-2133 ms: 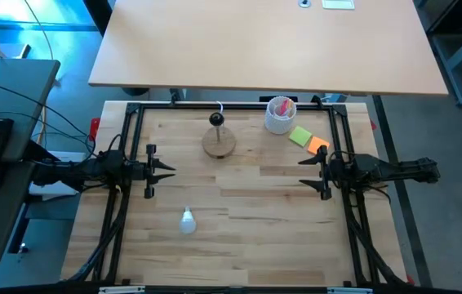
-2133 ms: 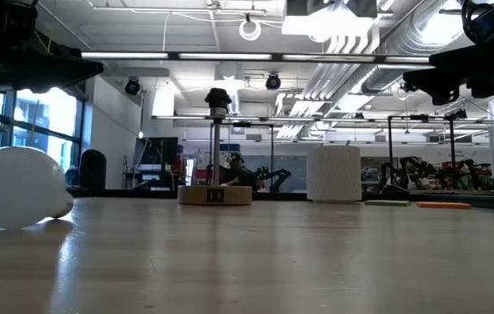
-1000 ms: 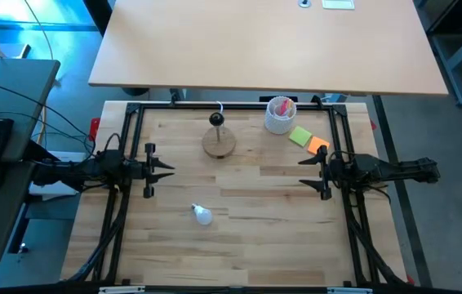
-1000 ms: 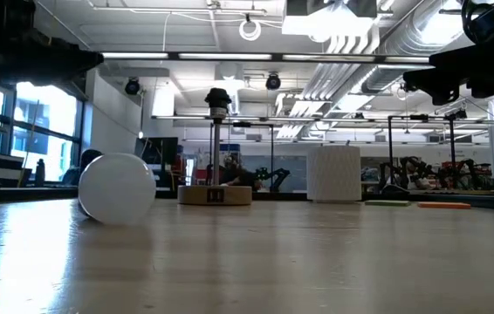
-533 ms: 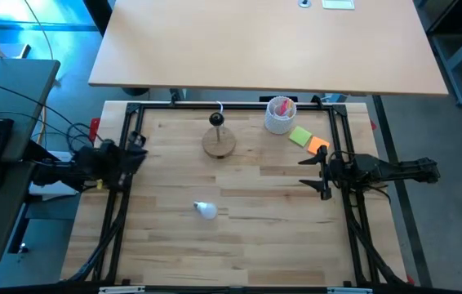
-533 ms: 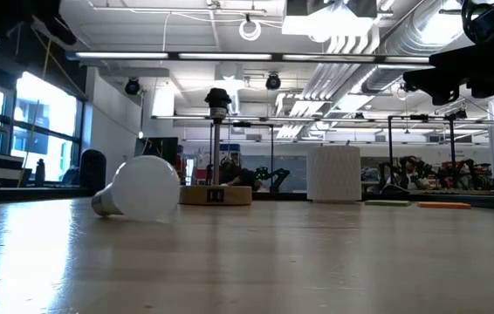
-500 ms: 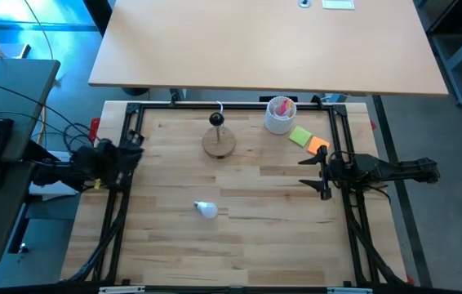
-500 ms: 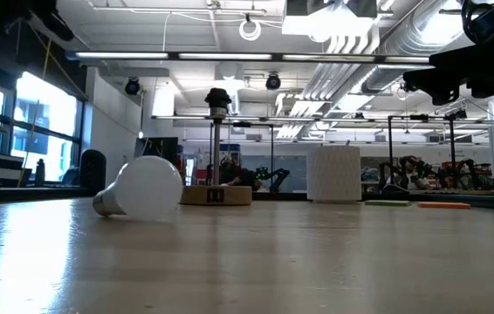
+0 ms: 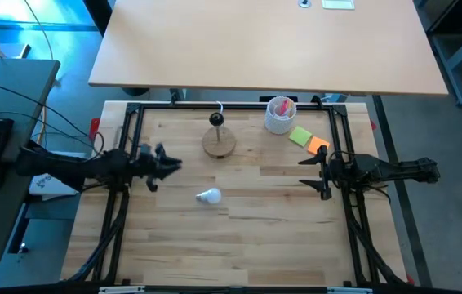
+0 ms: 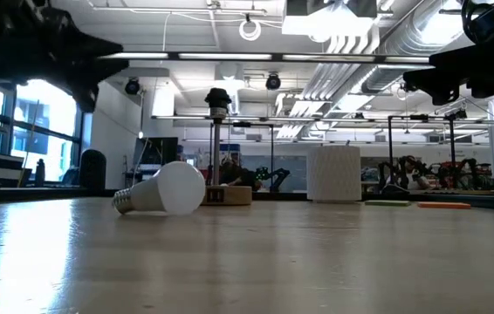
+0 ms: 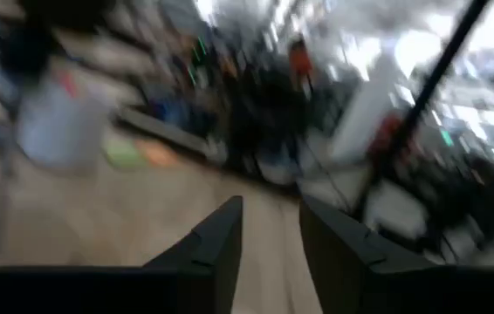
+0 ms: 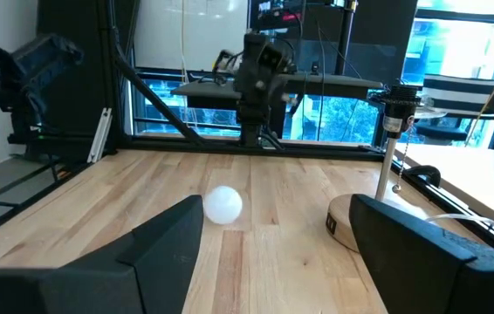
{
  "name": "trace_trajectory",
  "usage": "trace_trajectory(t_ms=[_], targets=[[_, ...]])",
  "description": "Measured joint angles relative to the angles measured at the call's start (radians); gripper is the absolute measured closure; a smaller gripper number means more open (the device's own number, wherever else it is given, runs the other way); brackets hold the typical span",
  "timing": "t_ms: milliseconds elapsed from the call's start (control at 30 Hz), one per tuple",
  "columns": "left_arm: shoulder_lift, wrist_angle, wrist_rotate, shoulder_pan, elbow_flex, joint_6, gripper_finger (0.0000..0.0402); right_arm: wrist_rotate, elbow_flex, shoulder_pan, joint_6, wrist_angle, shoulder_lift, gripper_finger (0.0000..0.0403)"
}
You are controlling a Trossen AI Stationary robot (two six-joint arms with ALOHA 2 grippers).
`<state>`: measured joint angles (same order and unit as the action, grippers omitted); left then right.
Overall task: Screw lightbulb
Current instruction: Insert the light bulb into the lamp
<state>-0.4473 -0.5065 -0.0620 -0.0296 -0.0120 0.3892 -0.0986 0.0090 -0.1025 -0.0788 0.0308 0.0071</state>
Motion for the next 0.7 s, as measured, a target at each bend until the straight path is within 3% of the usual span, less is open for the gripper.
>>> trace_trajectory(t_ms=[133, 300, 567, 700], targets=[[-0.127, 0.060, 0.084, -0.044, 0.000, 0.048, 0.0248, 0.000, 0.000, 0.000, 0.000, 0.000, 0.000, 0.0117], [-0.255, 0.159, 0.063, -0.149, 0.000, 0.071, 0.0219, 0.000, 0.000, 0.000, 0.000, 0.000, 0.000, 0.0117], [-0.413, 0.293, -0.192, -0.341, 0.000, 0.275, 0.0216, 0.000, 0.000, 0.000, 0.000, 0.000, 0.000, 0.0117], [-0.494, 0.247, -0.370, -0.414, 0.000, 0.306, 0.0216, 0.000, 0.000, 0.000, 0.000, 0.000, 0.000, 0.0117]])
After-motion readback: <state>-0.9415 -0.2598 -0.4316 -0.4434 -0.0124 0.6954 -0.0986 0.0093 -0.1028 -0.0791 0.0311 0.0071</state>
